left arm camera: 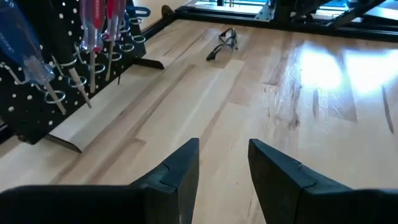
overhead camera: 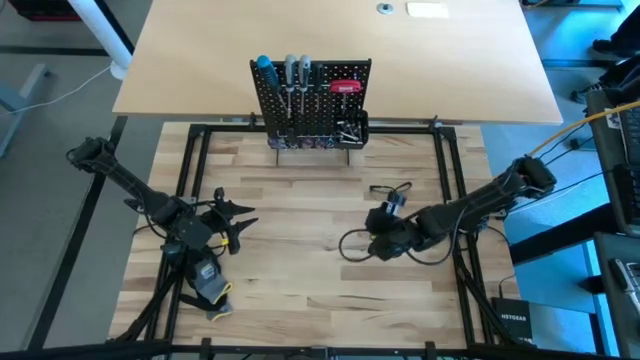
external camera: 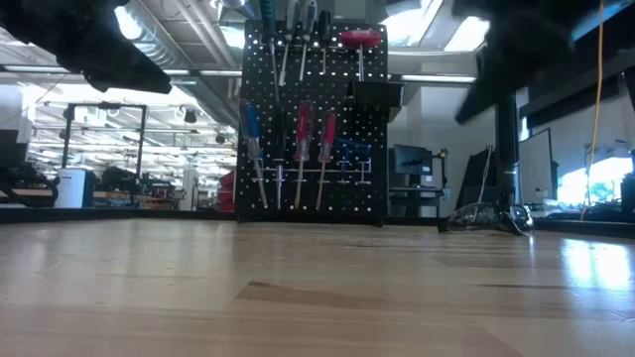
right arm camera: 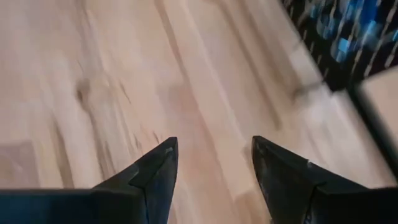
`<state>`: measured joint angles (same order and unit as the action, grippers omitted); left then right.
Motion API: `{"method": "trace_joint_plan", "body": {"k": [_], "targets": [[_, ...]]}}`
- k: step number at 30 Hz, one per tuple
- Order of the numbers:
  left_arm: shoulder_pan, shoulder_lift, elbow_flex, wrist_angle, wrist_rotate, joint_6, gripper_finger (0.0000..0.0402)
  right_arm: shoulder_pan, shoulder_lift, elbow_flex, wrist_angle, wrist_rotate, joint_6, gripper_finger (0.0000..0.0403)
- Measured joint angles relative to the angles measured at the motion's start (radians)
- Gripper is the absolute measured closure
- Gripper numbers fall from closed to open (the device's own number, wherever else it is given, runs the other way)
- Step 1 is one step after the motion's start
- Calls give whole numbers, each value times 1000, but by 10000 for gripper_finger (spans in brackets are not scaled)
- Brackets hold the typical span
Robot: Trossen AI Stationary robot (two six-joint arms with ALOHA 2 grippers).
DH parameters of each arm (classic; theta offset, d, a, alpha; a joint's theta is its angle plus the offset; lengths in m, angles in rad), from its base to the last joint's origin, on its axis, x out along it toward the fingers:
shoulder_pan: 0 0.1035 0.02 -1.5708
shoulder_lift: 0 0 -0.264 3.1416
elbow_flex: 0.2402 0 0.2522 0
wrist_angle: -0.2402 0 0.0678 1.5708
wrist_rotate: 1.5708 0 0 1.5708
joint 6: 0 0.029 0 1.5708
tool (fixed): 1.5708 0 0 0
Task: Hang tools onto peg board
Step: Hang the black safety goggles on the peg board
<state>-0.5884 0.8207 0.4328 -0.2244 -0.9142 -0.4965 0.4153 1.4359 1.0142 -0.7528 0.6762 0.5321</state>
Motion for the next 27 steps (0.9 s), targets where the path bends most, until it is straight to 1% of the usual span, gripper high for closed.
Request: {"method": "trace_joint_plan", "body": {"k": [5, 9, 14, 17, 21, 27], "targets": [[0, 4, 0, 3, 0, 18, 274, -48, -85, -117, -3, -89, 61, 196], [5, 4, 0, 4, -1, 29, 274, -88, -155, -184, -15, -142, 65, 196], [8, 5, 0, 3, -2, 28, 274, -162, -207, -262, -15, -168, 59, 196], [8, 5, 0, 4, -2, 26, 274, -250, -210, -292, 0, -167, 8, 196], [9, 5, 0, 3, -2, 25, 274, -375, -205, -317, 27, -253, -110, 196], [9, 5, 0, 1, -2, 30, 274, -532, -196, -322, 54, -275, -278, 196]]}}
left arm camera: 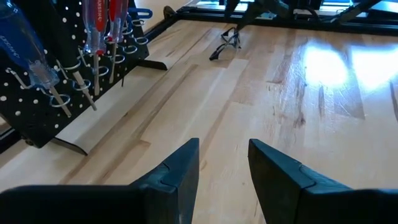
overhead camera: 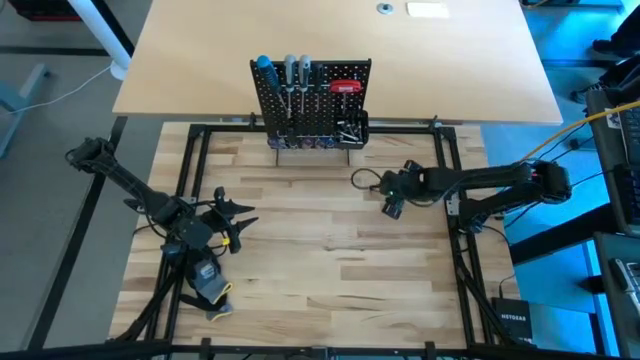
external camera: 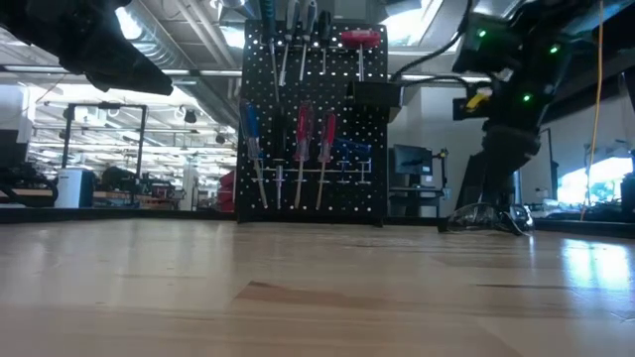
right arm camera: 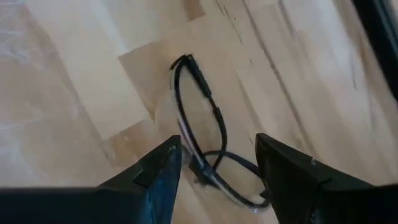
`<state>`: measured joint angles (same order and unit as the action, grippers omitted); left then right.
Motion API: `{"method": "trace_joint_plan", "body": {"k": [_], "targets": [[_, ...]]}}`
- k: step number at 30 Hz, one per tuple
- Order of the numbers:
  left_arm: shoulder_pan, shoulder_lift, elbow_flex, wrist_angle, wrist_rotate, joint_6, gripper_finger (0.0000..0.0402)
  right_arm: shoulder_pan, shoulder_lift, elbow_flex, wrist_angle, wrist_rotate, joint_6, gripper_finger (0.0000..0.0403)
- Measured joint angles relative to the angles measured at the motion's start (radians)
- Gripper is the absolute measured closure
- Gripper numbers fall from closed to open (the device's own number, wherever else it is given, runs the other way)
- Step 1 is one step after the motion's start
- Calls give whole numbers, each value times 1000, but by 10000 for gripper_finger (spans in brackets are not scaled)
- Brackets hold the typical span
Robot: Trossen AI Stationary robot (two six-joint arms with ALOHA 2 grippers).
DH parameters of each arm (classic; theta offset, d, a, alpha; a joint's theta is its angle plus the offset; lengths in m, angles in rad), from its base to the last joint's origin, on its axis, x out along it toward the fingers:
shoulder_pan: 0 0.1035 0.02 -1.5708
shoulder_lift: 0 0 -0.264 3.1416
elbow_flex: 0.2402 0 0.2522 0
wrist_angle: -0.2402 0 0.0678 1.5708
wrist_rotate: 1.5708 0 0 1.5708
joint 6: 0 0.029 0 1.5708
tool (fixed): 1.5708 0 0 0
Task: Hang tools onto peg board
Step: Hang the black safety goggles on the peg board
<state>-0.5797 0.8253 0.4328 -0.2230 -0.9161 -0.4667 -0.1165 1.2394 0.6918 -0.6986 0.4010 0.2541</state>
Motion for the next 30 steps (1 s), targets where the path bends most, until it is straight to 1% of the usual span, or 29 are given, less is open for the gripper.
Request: {"method": "trace_joint_plan", "body": {"k": [5, 8, 12, 15, 18, 21, 26, 27, 30], "targets": [[0, 0, 0, -2, 0, -4, 274, -89, 48, 0, 43, -134, -99, 196], [-2, 0, 0, -1, 0, -5, 274, -115, 89, 0, 45, -143, -129, 196], [-2, 0, 0, -1, 0, -6, 274, -141, 145, 0, 47, -203, -154, 197], [-2, 0, 0, -1, 0, -12, 274, -148, 188, 0, 47, -215, -155, 208], [-2, 0, 0, -1, 3, -12, 274, -147, 216, 0, 53, -218, -155, 230], [-2, 0, 0, -2, 11, -11, 274, -146, 223, 0, 80, -220, -154, 268], [-2, 0, 0, -1, 21, -11, 274, -141, 224, 0, 77, -222, -153, 366], [-2, 0, 0, -1, 23, -11, 274, -132, 224, 0, 77, -224, -154, 375], [-2, 0, 0, -1, 23, -9, 274, -87, 222, 0, 95, -231, -146, 373]]}}
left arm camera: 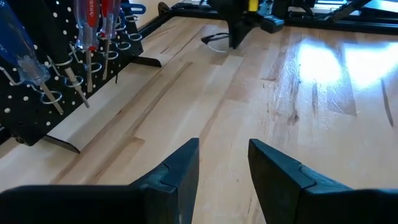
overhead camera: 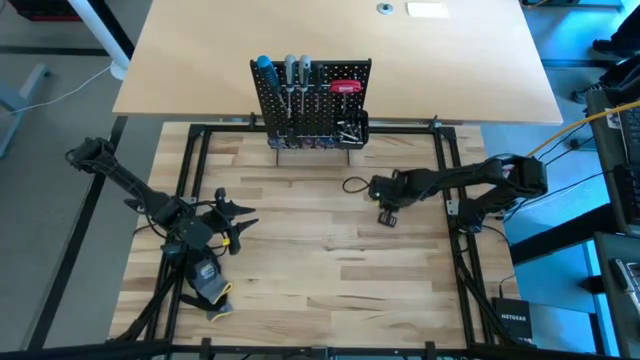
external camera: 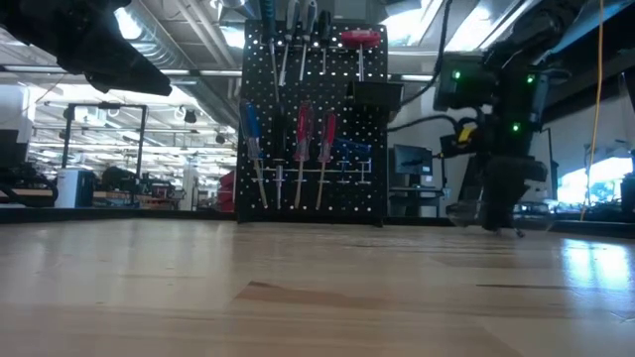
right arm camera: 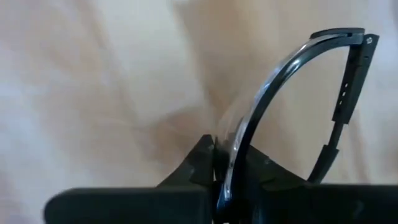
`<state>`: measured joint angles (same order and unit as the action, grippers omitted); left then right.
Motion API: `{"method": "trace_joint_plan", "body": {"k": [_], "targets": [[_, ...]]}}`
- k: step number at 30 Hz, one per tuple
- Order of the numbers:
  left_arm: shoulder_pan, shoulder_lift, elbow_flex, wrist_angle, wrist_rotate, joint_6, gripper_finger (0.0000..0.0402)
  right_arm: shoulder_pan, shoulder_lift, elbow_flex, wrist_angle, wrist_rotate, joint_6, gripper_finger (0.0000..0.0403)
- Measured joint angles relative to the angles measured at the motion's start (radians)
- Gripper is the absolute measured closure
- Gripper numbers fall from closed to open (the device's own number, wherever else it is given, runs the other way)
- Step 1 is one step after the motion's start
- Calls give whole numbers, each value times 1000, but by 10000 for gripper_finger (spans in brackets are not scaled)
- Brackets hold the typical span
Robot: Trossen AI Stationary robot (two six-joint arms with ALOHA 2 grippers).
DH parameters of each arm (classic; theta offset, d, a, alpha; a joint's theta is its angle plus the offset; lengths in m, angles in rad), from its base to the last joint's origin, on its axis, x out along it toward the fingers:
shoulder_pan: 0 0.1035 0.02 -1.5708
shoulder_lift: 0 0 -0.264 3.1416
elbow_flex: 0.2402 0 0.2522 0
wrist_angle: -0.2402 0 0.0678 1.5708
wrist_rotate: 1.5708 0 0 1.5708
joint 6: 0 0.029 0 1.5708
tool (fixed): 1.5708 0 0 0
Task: Hang tools onto peg board
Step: Hang the black safety goggles on the peg board
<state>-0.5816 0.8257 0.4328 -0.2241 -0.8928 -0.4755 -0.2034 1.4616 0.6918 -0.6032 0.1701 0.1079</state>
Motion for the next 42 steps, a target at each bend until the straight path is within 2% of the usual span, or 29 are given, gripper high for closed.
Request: {"method": "trace_joint_plan", "body": {"k": [3, 6, 12, 17, 22, 25, 27, 30, 35, 37, 42], "targets": [[0, 0, 0, 1, 10, 2, 274, 66, -7, 0, 40, -13, 52, 361], [-1, 0, 10, 2, 31, 32, 274, 164, -21, 0, 112, -14, 95, 369], [-20, 0, 47, 78, 79, 106, 274, 346, -34, 10, 366, 22, 174, 373], [-34, 22, 48, 312, 99, 260, 274, 467, -34, 76, 579, 88, 142, 366], [-5, 127, 49, 702, 184, 532, 274, 533, -34, 194, 751, 100, -47, 372], [30, 210, 101, 837, 213, 640, 274, 540, -34, 249, 854, 12, -156, 372], [55, 257, 166, 844, 212, 670, 274, 538, -34, 279, 915, -82, -196, 371], [83, 316, 270, 802, 212, 677, 274, 537, -34, 308, 959, -170, -244, 370], [87, 347, 435, 700, 211, 718, 274, 537, -33, 343, 1035, -247, -325, 371], [86, 358, 467, 666, 222, 693, 274, 536, -33, 356, 1064, -293, -347, 371], [87, 389, 472, 619, 326, 635, 274, 537, -1, 365, 1125, -429, -358, 371]]}}
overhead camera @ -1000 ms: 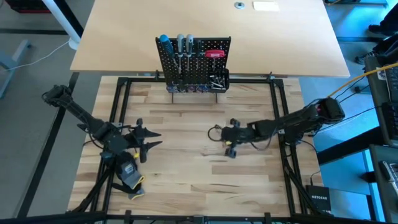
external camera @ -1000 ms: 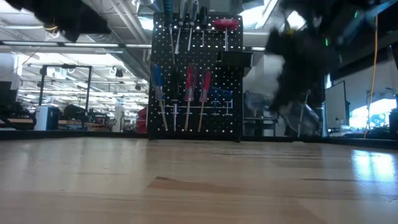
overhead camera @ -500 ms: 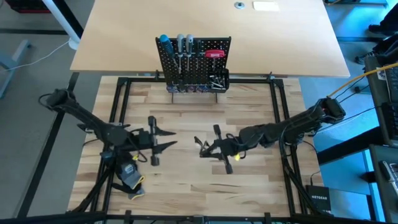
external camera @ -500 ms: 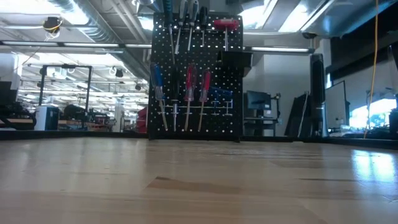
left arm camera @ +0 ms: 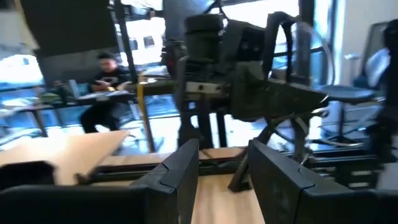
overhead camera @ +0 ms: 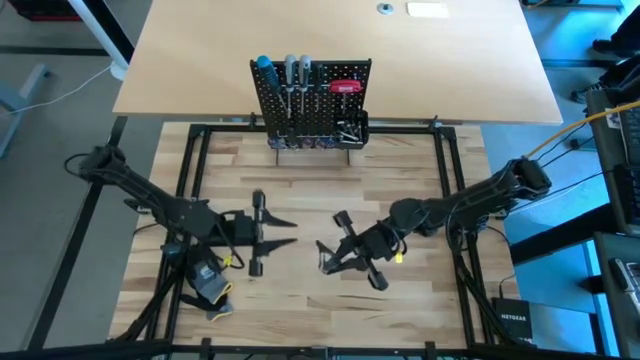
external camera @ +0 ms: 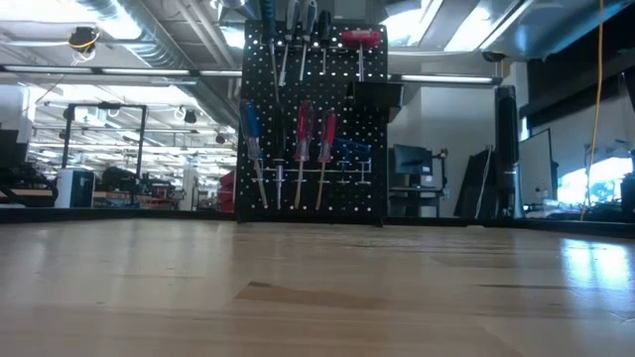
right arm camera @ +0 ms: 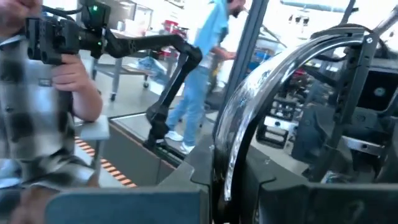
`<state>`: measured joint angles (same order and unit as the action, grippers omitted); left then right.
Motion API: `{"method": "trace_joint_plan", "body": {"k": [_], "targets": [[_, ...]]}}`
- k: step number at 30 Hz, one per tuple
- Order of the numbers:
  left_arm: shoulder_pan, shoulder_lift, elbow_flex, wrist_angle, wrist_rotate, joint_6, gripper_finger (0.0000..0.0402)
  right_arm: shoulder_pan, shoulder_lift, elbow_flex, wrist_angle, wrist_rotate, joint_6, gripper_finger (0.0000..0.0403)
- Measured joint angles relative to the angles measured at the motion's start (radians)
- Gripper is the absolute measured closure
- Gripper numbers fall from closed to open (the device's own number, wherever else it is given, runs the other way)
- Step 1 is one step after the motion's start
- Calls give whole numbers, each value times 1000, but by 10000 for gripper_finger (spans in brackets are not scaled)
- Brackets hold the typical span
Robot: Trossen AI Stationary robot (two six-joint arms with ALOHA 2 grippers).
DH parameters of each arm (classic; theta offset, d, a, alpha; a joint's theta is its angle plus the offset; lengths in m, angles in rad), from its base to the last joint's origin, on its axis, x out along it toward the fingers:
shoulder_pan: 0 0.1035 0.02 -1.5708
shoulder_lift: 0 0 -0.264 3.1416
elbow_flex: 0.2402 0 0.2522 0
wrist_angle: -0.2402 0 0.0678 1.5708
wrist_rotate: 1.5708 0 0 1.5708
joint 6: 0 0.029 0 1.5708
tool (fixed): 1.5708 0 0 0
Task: Hang tools onto peg board
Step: Hang the black safety goggles on the peg board
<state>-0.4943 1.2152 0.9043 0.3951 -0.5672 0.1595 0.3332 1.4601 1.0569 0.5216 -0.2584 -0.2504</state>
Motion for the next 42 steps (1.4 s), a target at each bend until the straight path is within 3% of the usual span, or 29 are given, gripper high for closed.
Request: {"method": "trace_joint_plan", "body": {"k": [8, 15, 20, 38, 42], "targets": [[0, 107, 0, 135, 35, -13, 274, -17, 96, 0, 108, -59, 9, 371], [0, 120, 0, 171, 50, -68, 274, -22, 129, 36, 68, -74, 10, 371], [0, 120, 0, 172, 152, -126, 274, -22, 129, 41, 34, -40, 9, 371], [35, 120, 0, 138, 155, -156, 274, -22, 129, 41, 16, 6, -5, 371], [30, 121, 0, 137, 153, -112, 295, -22, 129, 41, 16, 6, -6, 371]]}}
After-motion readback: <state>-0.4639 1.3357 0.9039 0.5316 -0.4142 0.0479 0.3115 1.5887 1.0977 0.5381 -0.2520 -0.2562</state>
